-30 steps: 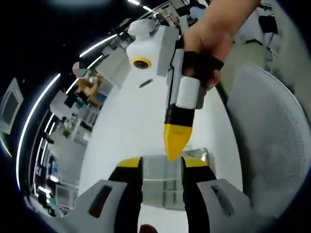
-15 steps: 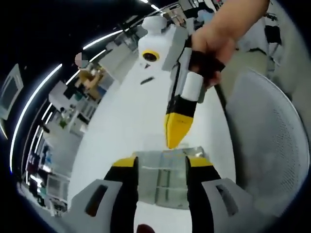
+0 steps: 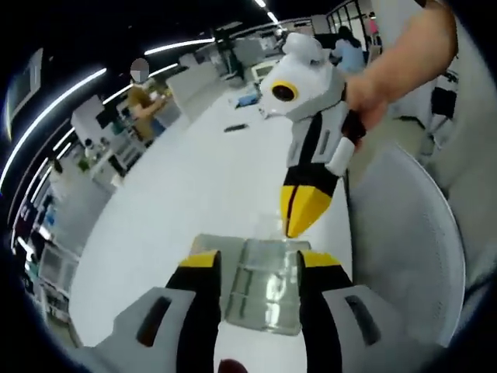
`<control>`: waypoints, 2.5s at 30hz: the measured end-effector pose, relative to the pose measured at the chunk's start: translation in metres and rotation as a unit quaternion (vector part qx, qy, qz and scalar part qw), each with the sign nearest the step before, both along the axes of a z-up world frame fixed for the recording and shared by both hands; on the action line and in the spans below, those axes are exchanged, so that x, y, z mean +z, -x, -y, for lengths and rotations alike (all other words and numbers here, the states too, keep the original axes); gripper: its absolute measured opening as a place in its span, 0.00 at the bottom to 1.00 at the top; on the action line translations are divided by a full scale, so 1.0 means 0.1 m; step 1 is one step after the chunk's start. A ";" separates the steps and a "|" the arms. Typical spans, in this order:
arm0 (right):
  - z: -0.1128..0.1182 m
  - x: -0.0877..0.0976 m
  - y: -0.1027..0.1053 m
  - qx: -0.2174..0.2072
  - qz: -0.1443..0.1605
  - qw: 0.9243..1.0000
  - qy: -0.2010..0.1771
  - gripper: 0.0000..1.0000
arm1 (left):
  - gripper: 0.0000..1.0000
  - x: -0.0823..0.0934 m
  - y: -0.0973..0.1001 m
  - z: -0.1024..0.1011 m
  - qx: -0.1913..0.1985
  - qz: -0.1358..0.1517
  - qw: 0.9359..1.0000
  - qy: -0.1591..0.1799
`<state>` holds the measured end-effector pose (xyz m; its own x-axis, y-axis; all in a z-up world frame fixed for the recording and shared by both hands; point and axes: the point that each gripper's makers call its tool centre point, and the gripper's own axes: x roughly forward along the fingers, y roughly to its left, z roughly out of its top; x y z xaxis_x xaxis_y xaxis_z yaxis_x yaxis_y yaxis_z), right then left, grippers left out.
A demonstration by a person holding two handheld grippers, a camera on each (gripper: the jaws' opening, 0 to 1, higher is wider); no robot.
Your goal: Insert the divider into the dual guide fixture by aligning both edges with the guide slots and pushing it downward to the bottom, including one-sided entry, uneven engagement, binding, and posture correction.
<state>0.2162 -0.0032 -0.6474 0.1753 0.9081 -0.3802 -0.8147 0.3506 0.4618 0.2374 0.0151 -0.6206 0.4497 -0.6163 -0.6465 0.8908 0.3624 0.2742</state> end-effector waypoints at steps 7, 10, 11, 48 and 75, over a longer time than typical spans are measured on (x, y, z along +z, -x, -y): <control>-0.01 0.01 0.06 0.029 0.034 0.999 0.013 0.00 | 0.27 0.02 0.08 0.00 -0.021 -0.034 0.999 0.006; -0.01 0.00 0.07 0.040 0.049 0.998 0.019 0.00 | 0.24 0.02 0.10 0.00 -0.029 -0.041 0.999 0.003; -0.01 0.00 0.08 0.045 0.054 0.997 0.023 0.00 | 0.22 0.01 0.11 -0.01 -0.033 -0.045 0.998 0.001; -0.11 -0.08 0.36 0.178 0.203 0.960 0.069 0.00 | 0.01 -0.20 0.46 0.04 -0.099 -0.149 0.983 -0.036; -0.16 -0.14 0.39 0.178 0.197 0.962 0.064 0.00 | 0.00 -0.28 0.55 -0.06 -0.098 -0.205 0.972 -0.059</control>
<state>0.1770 0.0128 -0.6616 0.0157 0.8872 -0.4610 -0.9966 0.0514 0.0649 0.1828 0.0207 -0.6489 0.0215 -0.5742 -0.8185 0.9828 0.1622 -0.0880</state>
